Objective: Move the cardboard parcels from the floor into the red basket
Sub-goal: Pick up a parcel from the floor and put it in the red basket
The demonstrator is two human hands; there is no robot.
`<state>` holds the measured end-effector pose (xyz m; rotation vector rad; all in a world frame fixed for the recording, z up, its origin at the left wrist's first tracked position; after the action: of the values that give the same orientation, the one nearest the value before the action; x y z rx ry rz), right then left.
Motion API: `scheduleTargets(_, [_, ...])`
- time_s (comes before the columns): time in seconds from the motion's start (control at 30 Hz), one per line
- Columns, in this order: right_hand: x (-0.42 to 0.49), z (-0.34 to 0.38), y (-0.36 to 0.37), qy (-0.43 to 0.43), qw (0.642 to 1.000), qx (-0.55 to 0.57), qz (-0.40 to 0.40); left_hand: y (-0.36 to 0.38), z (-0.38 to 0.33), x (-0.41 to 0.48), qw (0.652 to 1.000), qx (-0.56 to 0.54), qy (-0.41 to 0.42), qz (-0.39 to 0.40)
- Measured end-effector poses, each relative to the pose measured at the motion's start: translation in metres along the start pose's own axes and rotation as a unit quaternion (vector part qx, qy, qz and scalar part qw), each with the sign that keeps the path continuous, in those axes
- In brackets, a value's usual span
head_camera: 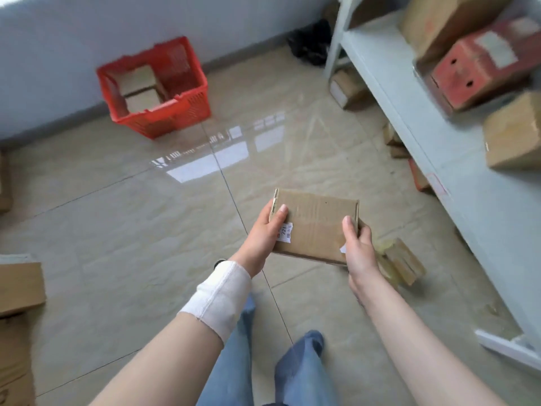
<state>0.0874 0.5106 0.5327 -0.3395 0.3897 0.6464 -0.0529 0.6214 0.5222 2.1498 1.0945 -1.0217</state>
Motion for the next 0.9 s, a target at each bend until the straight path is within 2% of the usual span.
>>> scheduleTargets(0.17, [0.013,0.052,0.117,-0.001,0.998,0.023,0.056,-0.104,-0.059,0.013,0.999,-0.035,0.001,-0.029])
scheduleTargets(0.37, [0.043,0.098,0.242,0.005,0.985,0.034,0.169,-0.207,-0.13,0.039,0.995,-0.071,0.007,-0.063])
scheduleTargets(0.57, [0.121,0.152,0.331,-0.025,0.977,0.006,0.212,-0.263,-0.212,0.093,0.99,-0.115,0.016,-0.086])
scheduleTargets(0.7, [0.178,0.191,0.395,-0.043,0.967,-0.027,0.251,-0.307,-0.269,0.131,0.977,-0.154,0.023,-0.149])
scheduleTargets(0.9, [0.249,0.25,0.5,-0.043,0.953,-0.064,0.293,-0.379,-0.347,0.178,0.963,-0.203,0.013,-0.179])
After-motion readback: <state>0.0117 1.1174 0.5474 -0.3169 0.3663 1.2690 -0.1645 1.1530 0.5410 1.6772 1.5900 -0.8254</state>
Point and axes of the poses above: each hand's wrist, its own x-axis towards the middle knuckle, its own y-axis out of the palm, z = x × y, the point moved 7 cm from there along x, towards the middle knuckle, and after that the axes turned 13 degrees about -y, right-handed, at the moved point
